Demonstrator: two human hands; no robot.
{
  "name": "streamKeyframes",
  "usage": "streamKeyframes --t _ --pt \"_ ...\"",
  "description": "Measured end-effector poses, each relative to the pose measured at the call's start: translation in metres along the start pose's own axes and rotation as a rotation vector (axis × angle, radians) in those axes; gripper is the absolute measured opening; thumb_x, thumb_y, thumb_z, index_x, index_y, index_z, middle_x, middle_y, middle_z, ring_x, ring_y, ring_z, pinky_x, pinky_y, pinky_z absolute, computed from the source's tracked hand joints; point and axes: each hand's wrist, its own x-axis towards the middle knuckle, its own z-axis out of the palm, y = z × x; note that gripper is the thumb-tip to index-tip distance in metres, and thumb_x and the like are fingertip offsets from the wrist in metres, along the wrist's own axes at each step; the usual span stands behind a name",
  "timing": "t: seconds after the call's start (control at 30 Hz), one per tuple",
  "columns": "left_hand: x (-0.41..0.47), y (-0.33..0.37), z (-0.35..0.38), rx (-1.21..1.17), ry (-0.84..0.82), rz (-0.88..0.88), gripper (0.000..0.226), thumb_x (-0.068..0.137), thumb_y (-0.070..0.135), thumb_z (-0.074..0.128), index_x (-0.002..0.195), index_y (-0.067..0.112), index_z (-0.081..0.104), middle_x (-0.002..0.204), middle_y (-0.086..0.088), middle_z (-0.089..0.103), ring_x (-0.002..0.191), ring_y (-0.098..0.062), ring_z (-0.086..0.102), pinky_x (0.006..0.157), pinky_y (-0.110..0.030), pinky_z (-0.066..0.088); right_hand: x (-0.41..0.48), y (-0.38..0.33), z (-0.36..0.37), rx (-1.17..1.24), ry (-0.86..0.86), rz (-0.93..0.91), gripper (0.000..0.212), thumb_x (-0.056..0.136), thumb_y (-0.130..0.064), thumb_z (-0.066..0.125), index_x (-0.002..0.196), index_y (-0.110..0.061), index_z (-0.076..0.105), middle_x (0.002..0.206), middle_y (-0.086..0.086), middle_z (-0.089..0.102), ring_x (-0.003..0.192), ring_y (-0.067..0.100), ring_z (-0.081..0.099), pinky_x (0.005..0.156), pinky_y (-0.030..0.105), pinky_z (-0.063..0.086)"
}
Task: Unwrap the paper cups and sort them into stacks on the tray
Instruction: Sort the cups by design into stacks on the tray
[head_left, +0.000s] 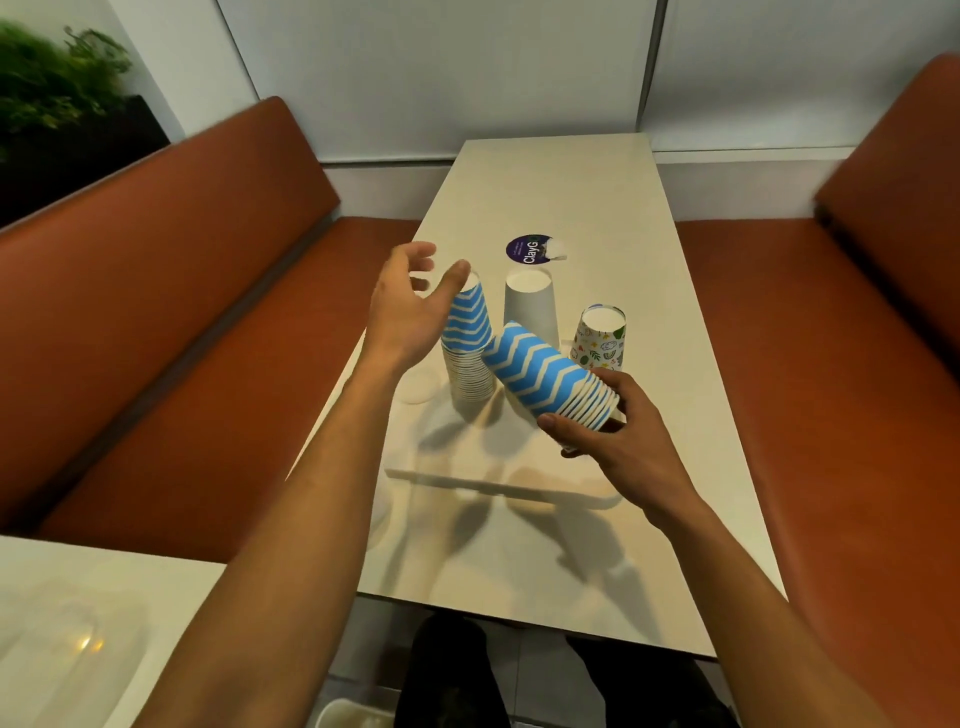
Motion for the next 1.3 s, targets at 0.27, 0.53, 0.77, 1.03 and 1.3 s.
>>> streamKeyframes --t 0.27,0.53,0.77,1.03,1.3 --pt "-0.013 0.015 -0.033 -0.235 -0.862 -0.079 0.059 0.089 0.001 0.073 0.141 0.026 0.059 0.139 -0.005 0.065 0.129 -0.024 0.062 0.107 -0.037 0.052 -0.002 -0.009 0.004 0.058 -0.050 -0.007 0.059 0.073 -0.017 0.092 0.125 -0.018 0.063 0.096 0.001 0.074 0.079 0.022 0.074 0.073 0.040 0.065" --pt "-0.013 0.028 -0.046 -0.050 -0.866 -0.036 0.046 0.088 0.003 0.077 0.129 0.025 0.069 0.127 0.003 0.069 0.118 -0.014 0.067 0.099 -0.032 0.056 -0.002 -0.016 0.005 0.071 -0.084 -0.031 0.069 0.062 -0.029 0.092 0.125 -0.022 0.065 0.099 0.000 0.073 0.082 0.020 0.073 0.072 0.036 0.064" --pt "0.006 0.027 -0.054 -0.197 -0.481 -0.063 0.026 0.093 0.014 0.073 0.118 0.019 0.072 0.103 -0.002 0.072 0.083 -0.014 0.066 0.070 -0.029 0.057 0.000 -0.014 -0.001 0.083 0.021 -0.046 0.062 0.071 -0.018 0.093 0.124 -0.022 0.062 0.109 0.008 0.072 0.081 0.020 0.073 0.071 0.036 0.064" --pt "0.041 0.031 -0.059 0.108 -0.083 0.066 0.044 0.080 0.040 0.084 0.119 0.026 0.068 0.105 0.008 0.072 0.083 -0.003 0.066 0.073 -0.025 0.055 0.004 -0.012 -0.007 0.103 0.074 -0.024 0.066 0.073 -0.020 0.092 0.129 -0.017 0.058 0.114 0.012 0.071 0.084 0.024 0.074 0.071 0.034 0.064" --pt "0.041 0.052 -0.047 0.290 -0.076 0.120 0.049 0.082 0.040 0.084 0.125 0.025 0.067 0.116 0.008 0.070 0.097 -0.007 0.066 0.073 -0.019 0.052 0.004 -0.014 -0.008 0.085 0.064 -0.029 0.064 0.075 -0.019 0.091 0.130 -0.018 0.058 0.115 0.011 0.070 0.083 0.021 0.074 0.070 0.032 0.064"
